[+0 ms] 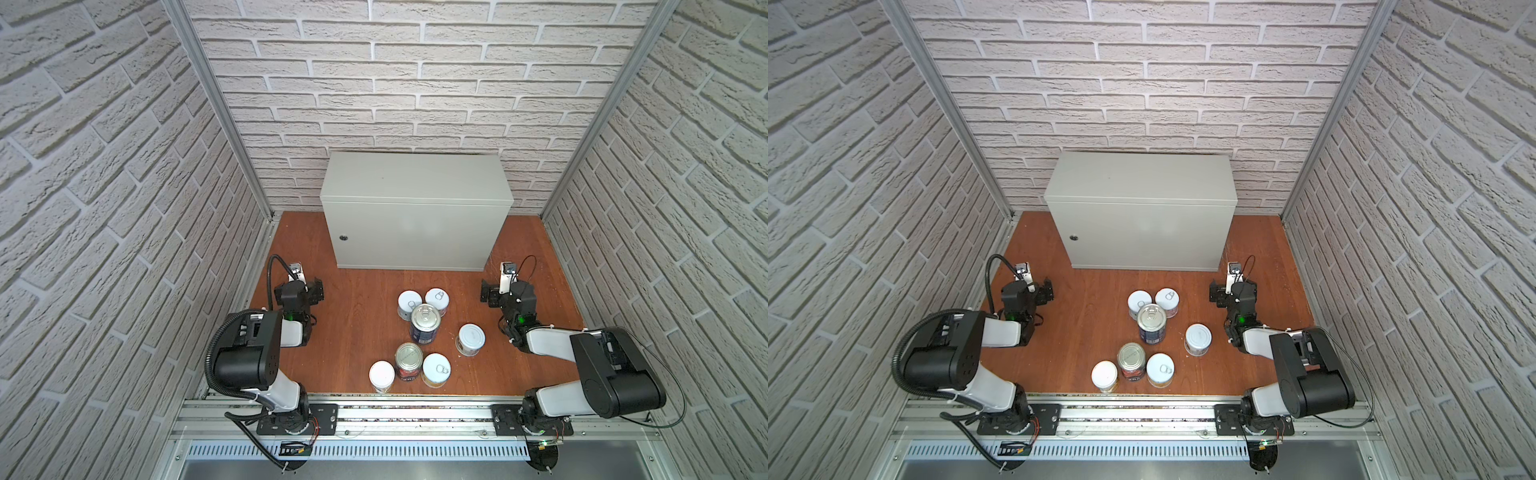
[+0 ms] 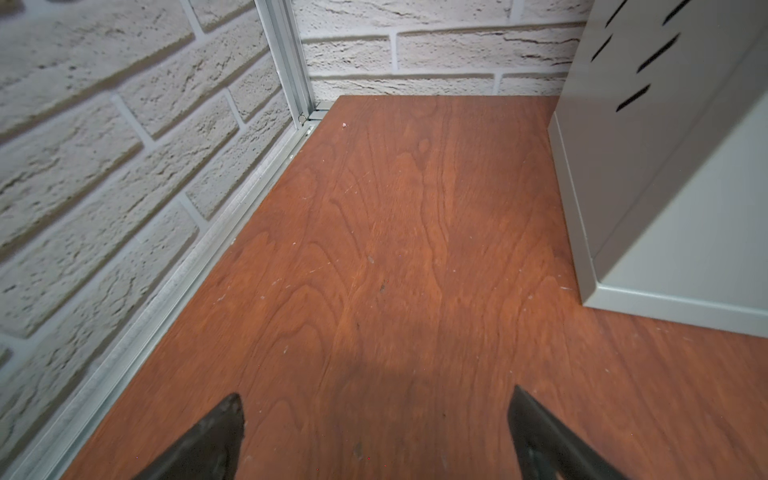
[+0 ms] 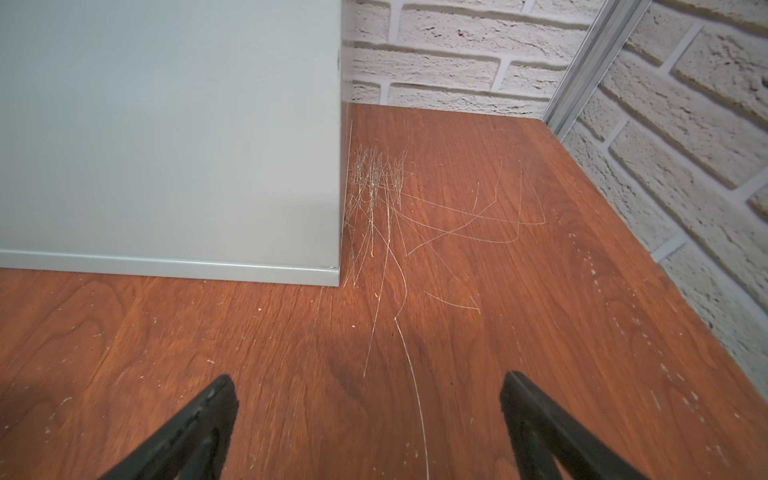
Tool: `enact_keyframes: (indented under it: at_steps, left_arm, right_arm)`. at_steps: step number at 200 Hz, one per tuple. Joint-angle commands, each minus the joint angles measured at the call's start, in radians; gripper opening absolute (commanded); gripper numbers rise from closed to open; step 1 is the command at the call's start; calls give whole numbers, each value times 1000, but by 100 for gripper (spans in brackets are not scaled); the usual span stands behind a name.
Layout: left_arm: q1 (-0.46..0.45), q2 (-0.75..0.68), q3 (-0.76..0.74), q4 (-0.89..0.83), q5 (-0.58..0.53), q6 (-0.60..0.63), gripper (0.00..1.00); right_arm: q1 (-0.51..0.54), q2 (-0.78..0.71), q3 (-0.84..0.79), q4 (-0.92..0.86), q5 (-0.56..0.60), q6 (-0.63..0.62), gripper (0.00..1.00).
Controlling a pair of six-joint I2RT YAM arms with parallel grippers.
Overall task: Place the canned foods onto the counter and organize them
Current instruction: 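Move the left gripper toward the cans while the right gripper reaches over them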
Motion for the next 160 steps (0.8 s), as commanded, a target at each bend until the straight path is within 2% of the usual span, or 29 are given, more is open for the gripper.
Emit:
enact_keyframes:
  at_steps: [1, 12, 26, 42, 75, 107, 160]
  left_arm:
    - [-44, -126, 23, -55, -125, 35, 98]
    - [-87, -188, 67, -163, -183, 66, 98]
    - [-136, -246, 84, -191, -275, 52, 98]
    - [-177, -325, 94, -240, -300, 9, 98]
    - [-298, -432, 183, -483, -457, -48, 98]
    - [-437, -481, 217, -626, -522, -46, 98]
    - [-592, -526, 287, -908, -529, -178, 98]
  right_arm:
    - [20, -121, 118, -233, 81, 18, 100]
    - [19, -170, 129, -276, 86, 63, 100]
    - [20, -235, 136, -320, 48, 93, 100]
    - [20, -320, 188, -482, 42, 143, 100]
    - [18, -464, 286, -775, 43, 204, 100]
    - [18, -568, 338, -989, 35, 236, 100]
    - [18, -759, 364, -1216, -12, 365, 100]
